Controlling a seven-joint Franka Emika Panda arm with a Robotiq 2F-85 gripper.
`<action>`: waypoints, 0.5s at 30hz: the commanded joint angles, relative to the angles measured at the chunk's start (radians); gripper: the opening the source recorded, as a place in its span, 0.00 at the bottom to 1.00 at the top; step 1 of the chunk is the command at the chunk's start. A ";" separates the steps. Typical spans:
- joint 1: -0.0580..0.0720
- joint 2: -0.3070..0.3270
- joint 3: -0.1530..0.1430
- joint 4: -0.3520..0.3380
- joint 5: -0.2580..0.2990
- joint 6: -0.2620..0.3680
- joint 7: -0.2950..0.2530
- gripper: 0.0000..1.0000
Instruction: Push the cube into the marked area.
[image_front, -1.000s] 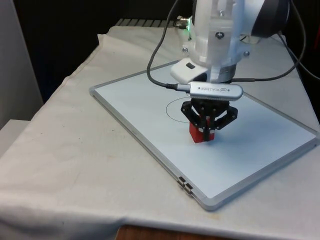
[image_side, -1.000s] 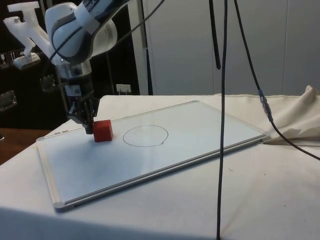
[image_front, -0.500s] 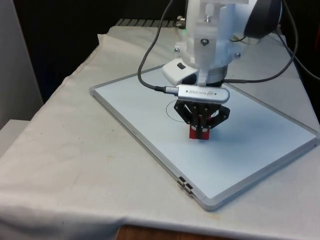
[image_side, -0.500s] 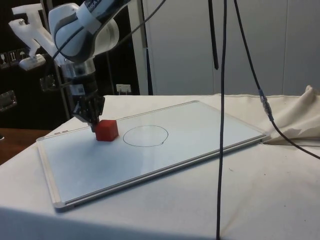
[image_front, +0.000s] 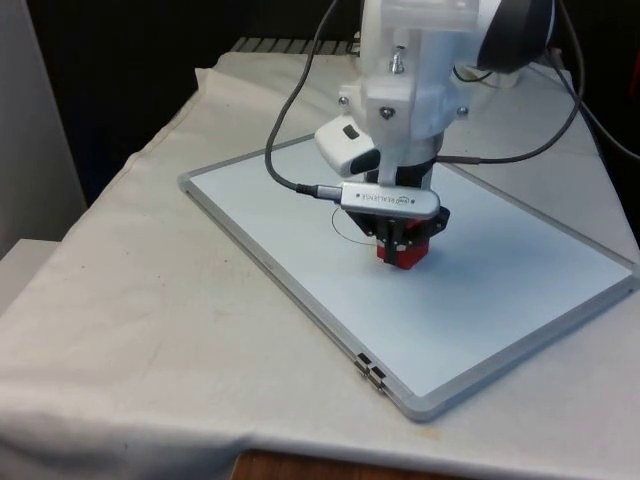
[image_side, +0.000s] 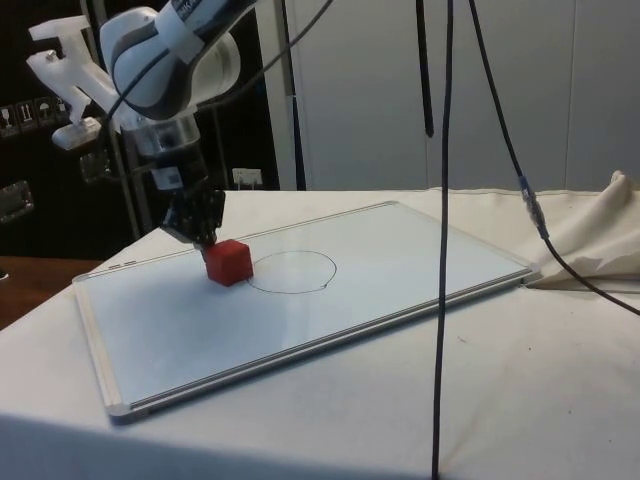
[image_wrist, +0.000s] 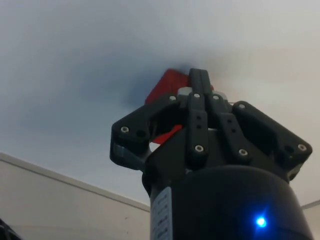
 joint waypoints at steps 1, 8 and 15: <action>0.004 -0.015 0.000 -0.022 0.001 0.003 0.000 0.00; 0.013 -0.039 0.006 -0.062 -0.006 0.004 -0.012 0.00; 0.019 -0.048 0.014 -0.078 -0.015 0.002 -0.033 0.00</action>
